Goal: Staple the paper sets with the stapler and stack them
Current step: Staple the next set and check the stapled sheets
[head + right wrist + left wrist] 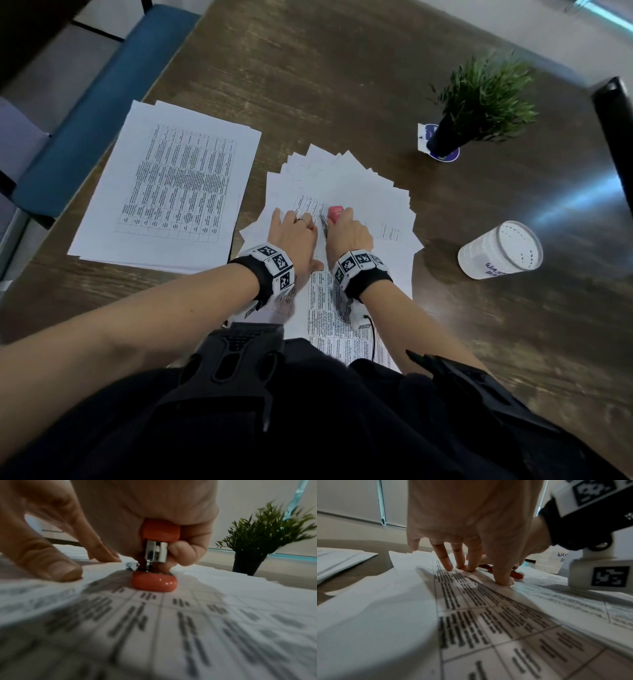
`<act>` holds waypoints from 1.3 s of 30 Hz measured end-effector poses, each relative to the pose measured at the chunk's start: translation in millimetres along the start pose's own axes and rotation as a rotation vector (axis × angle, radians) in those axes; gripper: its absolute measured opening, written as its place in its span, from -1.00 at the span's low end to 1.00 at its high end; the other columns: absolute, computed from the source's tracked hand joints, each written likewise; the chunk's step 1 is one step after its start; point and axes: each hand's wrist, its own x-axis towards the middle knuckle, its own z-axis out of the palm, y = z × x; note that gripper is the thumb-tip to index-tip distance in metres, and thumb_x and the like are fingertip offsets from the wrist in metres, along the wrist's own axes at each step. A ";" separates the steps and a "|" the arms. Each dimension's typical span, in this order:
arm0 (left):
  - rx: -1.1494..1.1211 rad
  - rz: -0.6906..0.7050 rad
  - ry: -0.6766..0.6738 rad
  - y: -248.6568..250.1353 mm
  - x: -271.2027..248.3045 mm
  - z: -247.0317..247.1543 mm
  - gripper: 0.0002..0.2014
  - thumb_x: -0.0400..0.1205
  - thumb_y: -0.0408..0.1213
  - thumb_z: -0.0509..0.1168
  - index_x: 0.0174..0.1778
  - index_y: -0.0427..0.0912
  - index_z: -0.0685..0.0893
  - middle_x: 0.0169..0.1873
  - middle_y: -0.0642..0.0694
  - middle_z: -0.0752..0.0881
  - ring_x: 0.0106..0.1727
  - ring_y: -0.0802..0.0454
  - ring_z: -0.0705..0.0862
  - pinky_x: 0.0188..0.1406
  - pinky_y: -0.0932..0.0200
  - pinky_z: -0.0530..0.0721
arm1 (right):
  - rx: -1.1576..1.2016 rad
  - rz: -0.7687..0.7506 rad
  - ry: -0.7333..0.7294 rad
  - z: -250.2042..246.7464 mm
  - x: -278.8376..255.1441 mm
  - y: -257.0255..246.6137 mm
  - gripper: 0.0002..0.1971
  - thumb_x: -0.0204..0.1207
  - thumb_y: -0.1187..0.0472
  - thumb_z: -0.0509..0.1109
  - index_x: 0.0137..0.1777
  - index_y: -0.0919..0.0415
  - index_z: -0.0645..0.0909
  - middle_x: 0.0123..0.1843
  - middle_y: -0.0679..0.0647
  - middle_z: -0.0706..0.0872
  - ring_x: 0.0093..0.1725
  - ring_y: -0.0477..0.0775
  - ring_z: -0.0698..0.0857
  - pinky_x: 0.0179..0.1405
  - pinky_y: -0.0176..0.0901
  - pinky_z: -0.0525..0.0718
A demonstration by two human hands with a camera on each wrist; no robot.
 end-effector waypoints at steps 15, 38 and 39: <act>-0.042 0.008 0.007 -4.2 -2.2 1.8 -0.21 0.42 0.47 0.25 0.37 -0.05 0.55 0.37 -0.04 0.51 0.39 -0.15 0.43 0.49 -0.25 0.21 | 0.070 0.011 -0.004 -0.8 12.6 -2.4 -0.62 0.72 -0.11 0.09 0.26 0.22 0.36 0.11 0.27 0.73 0.07 0.34 0.69 -0.15 0.02 0.46; -0.152 0.016 0.000 -8.6 -0.5 2.5 -0.43 0.48 0.36 0.28 0.19 -0.02 0.63 0.34 0.00 0.53 0.38 -0.13 0.43 0.51 -0.36 0.11 | 0.213 -0.095 0.060 -18.1 11.7 4.7 -0.51 0.75 -0.15 -0.16 0.17 0.19 0.46 0.05 0.29 0.73 0.02 0.36 0.68 -0.07 0.06 0.49; -0.179 0.023 0.009 -9.7 -0.3 -1.4 -0.54 0.54 0.29 0.26 0.11 0.00 0.66 0.32 0.00 0.55 0.38 -0.11 0.46 0.52 -0.37 0.09 | 0.252 -0.093 0.071 -19.0 8.7 8.6 -0.50 0.75 -0.14 -0.17 0.18 0.19 0.49 0.06 0.29 0.73 0.04 0.37 0.68 -0.03 0.06 0.51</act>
